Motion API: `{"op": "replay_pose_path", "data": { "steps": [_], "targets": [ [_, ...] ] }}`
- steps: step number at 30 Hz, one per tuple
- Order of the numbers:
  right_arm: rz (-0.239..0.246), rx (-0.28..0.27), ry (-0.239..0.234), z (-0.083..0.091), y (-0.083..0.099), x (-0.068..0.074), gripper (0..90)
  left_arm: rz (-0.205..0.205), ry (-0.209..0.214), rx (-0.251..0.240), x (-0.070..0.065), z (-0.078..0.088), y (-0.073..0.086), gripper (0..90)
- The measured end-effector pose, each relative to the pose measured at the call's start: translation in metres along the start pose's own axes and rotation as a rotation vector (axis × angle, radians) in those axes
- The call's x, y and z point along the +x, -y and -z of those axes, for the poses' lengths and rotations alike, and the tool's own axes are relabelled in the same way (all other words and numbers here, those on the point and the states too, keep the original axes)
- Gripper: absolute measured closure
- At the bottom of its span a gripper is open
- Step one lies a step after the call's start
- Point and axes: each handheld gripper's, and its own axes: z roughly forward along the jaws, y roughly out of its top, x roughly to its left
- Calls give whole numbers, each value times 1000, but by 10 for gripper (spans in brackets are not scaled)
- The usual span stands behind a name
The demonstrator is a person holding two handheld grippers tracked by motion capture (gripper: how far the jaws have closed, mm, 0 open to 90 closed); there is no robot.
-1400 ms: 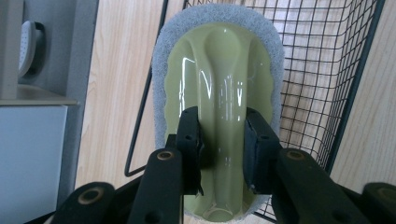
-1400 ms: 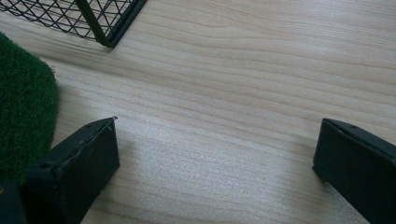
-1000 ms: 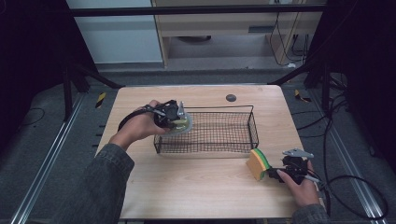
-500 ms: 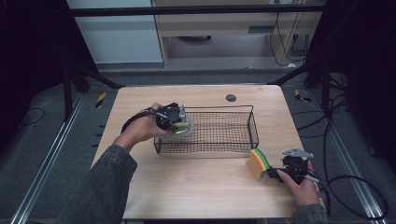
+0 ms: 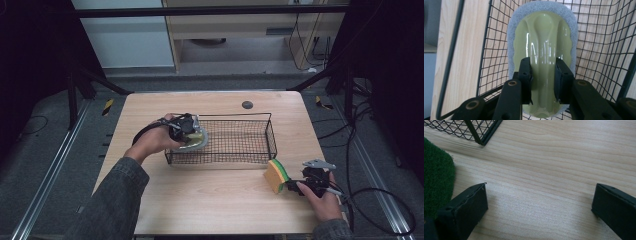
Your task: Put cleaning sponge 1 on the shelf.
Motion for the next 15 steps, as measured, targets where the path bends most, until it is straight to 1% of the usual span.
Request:
{"op": "replay_pose_path", "data": {
  "steps": [1,2,5,6,11,15],
  "targets": [
    [-2,-1,-1,0,0,0,5,-11,-2,1,1,-1,0,707],
    [0,0,0,0,0,0,5,4,4,0,-1,-3,0,707],
    [-1,0,-1,0,0,0,5,-1,6,3,0,-7,1,707],
    [-1,0,-1,0,0,0,5,9,11,3,0,-7,1,707],
    [-2,0,-1,0,0,0,5,6,13,10,0,-11,0,707],
    [-2,0,-1,0,0,0,5,16,18,5,-1,-13,-1,706]
  ]
}}
